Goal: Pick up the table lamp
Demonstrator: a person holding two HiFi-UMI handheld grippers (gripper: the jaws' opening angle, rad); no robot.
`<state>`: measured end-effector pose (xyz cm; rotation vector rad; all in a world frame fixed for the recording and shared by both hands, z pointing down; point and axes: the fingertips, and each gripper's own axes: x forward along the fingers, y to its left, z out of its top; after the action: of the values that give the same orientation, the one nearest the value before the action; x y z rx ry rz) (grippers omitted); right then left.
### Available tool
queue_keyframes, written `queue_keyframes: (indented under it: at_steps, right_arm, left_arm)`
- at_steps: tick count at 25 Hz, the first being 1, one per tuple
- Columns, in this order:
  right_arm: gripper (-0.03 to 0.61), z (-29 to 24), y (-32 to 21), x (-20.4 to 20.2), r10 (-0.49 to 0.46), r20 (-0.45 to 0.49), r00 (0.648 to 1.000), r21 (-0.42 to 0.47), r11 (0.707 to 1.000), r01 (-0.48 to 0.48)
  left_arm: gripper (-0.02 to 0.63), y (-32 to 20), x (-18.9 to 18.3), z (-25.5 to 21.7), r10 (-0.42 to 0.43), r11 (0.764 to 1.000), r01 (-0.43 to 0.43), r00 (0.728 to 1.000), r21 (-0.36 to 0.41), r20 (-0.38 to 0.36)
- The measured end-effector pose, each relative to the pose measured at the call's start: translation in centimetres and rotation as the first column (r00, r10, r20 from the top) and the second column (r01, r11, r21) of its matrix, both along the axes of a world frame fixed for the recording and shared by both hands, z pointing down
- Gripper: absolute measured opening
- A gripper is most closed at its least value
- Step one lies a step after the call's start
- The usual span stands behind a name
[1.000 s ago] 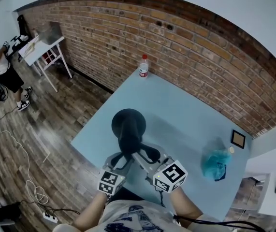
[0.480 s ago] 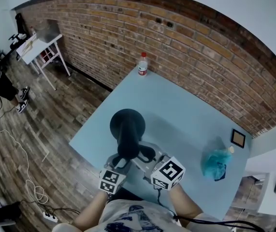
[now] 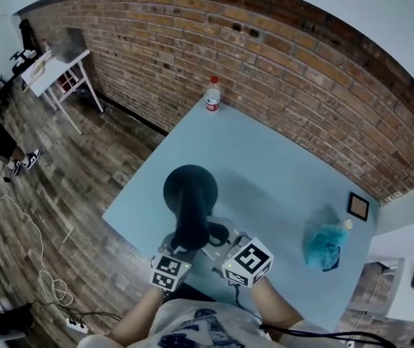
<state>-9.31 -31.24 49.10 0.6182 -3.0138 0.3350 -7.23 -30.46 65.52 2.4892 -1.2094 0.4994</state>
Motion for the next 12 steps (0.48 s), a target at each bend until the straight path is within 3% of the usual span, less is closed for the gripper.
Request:
queue_keyframes:
  at_steps: [12]
  right_arm:
    - [0.054, 0.36, -0.05, -0.33, -0.009, 0.006, 1.000, -0.011, 1.000, 0.009]
  left_arm:
    - [0.075, -0.66, -0.22, 0.42, -0.021, 1.000, 0.021, 1.000, 0.008, 0.009]
